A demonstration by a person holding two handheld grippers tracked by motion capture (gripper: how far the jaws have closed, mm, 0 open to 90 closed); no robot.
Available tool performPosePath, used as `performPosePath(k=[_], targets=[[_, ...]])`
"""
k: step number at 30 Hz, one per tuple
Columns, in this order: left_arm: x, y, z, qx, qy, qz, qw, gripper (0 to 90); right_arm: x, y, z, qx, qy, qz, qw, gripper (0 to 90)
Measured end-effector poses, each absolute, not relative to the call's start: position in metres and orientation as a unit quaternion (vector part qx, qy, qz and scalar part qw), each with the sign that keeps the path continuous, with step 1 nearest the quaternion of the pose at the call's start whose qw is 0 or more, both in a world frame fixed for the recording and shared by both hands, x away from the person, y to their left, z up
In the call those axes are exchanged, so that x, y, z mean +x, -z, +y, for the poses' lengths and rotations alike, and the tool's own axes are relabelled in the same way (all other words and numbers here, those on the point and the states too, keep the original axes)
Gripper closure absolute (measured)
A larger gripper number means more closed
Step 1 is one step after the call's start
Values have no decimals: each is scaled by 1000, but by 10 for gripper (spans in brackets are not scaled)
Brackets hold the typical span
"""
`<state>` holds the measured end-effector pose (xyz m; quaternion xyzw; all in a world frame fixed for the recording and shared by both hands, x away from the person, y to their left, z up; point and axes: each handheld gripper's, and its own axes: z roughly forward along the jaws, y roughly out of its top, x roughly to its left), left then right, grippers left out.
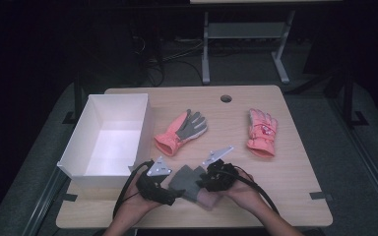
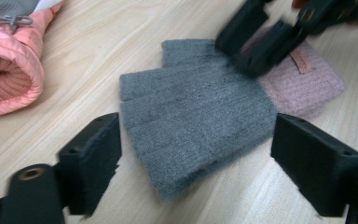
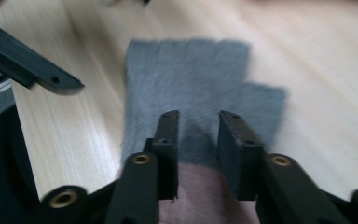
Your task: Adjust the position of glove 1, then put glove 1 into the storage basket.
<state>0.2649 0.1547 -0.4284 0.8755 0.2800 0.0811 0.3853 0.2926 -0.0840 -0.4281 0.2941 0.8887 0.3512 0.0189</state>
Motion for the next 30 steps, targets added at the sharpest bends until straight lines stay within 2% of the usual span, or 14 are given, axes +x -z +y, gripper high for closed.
performPosePath(k=[2,5,6,8,17,30], targets=[[265,427,156,875,-77,280,389,355,295,423,-95,297,-362,883,36,753],[265,426,155,875,-52,286,388,647,299,421,-112,304,-360,881,44,899],[265,427,155,879,-44,286,380,752,301,422,-117,300,-357,883,49,900],[266,430,152,884,-31,290,367,887,303,424,-127,300,-352,885,48,900],[272,446,137,904,-14,279,325,896,303,445,-141,288,-326,900,35,900],[295,448,121,901,-27,292,321,896,293,447,-143,283,-321,904,21,900]])
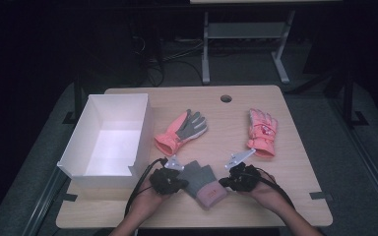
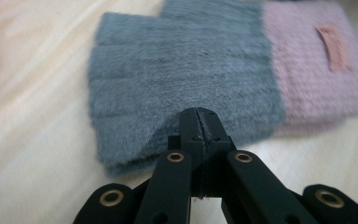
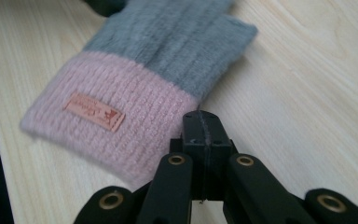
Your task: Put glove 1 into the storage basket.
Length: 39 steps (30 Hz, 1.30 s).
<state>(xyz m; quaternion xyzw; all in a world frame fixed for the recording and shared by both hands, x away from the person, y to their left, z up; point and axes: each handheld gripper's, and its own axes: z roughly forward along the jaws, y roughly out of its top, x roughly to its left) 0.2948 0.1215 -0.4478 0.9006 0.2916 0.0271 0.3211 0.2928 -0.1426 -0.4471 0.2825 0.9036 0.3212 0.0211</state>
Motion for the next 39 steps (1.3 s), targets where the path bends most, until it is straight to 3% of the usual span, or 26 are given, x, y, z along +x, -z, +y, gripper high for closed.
performPosePath(k=[18,36,39], targets=[[337,444,78,907,-21,257,332,897,279,448,-145,274,-330,903,-10,900],[347,443,71,907,-4,244,342,896,272,451,-104,222,-343,912,-32,900],[345,438,75,900,-1,254,353,849,270,448,-109,226,-350,909,-28,881]])
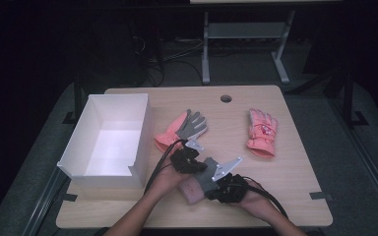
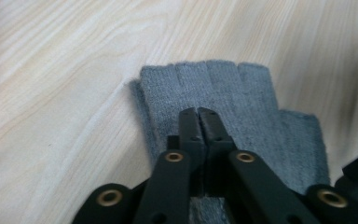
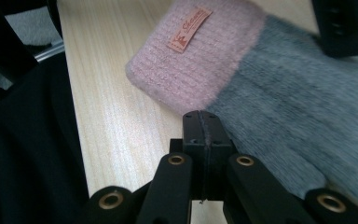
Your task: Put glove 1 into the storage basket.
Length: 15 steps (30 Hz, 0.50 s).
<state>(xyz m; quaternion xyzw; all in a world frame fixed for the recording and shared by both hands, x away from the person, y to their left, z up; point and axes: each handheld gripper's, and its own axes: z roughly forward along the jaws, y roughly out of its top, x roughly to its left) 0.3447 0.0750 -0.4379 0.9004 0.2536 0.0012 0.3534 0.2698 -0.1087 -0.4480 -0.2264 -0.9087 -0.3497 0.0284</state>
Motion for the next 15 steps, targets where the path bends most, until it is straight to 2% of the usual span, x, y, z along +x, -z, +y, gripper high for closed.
performPosePath(k=[1,2,4,11,15], targets=[[343,436,77,897,0,258,359,814,269,447,-112,-229,353,-907,21,814],[342,434,79,897,1,257,360,774,269,446,-115,-231,357,-905,13,785],[338,430,82,903,-12,250,350,659,268,443,-121,-239,360,-902,7,732],[321,431,85,906,-15,249,342,278,266,438,-150,-280,367,-886,-40,428],[316,437,83,918,-18,233,321,171,263,440,-172,-310,367,-875,-60,327]])
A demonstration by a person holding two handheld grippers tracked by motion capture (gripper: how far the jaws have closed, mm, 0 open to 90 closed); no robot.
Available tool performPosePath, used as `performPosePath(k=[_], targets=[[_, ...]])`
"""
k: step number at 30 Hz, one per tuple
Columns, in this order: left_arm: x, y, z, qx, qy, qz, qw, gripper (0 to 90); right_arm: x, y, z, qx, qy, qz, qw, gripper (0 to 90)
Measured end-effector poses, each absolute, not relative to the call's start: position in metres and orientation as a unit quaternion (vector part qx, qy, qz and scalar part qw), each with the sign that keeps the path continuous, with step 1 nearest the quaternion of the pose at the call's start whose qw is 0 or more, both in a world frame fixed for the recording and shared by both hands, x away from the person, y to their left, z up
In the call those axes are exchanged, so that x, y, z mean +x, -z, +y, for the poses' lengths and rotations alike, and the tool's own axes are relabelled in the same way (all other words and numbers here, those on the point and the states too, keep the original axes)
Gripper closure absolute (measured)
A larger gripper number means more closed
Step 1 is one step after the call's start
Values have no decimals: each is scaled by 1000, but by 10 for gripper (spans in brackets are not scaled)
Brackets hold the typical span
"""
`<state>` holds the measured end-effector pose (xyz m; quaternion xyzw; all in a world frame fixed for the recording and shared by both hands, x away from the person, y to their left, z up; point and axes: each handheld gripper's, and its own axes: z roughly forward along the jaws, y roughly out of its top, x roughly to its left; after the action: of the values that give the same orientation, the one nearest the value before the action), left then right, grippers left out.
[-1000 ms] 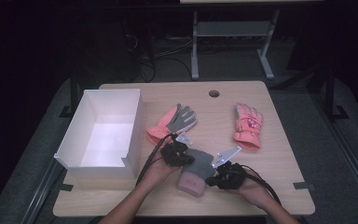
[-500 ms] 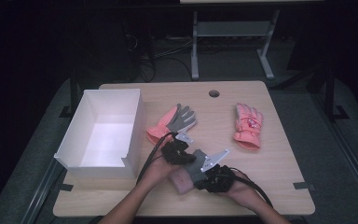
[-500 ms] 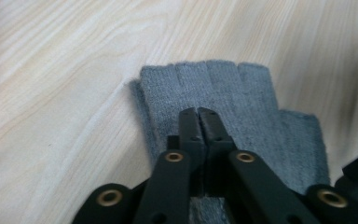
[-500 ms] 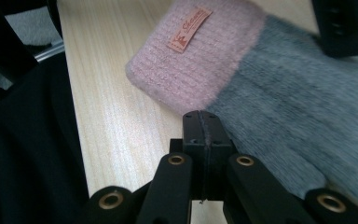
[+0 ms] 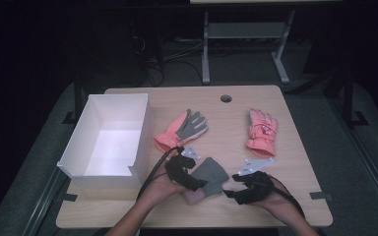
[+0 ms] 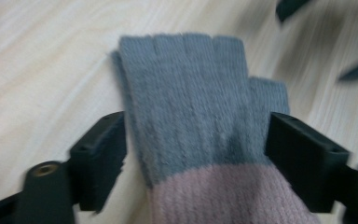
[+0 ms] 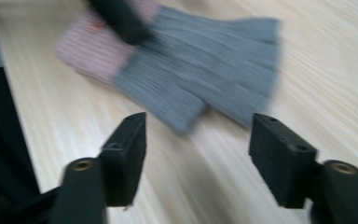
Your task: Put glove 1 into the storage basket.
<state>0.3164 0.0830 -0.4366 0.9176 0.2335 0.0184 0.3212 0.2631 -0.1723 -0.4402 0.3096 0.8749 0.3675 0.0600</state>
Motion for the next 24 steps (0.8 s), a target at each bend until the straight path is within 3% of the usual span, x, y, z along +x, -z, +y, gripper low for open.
performPosePath(k=[8,19,24], targets=[[317,449,75,920,-17,240,308,141,265,449,-210,358,-366,857,60,151],[320,457,74,922,-1,246,298,150,270,453,-208,372,-357,852,87,129],[319,453,72,924,11,241,298,311,271,452,-209,382,-366,842,102,130]])
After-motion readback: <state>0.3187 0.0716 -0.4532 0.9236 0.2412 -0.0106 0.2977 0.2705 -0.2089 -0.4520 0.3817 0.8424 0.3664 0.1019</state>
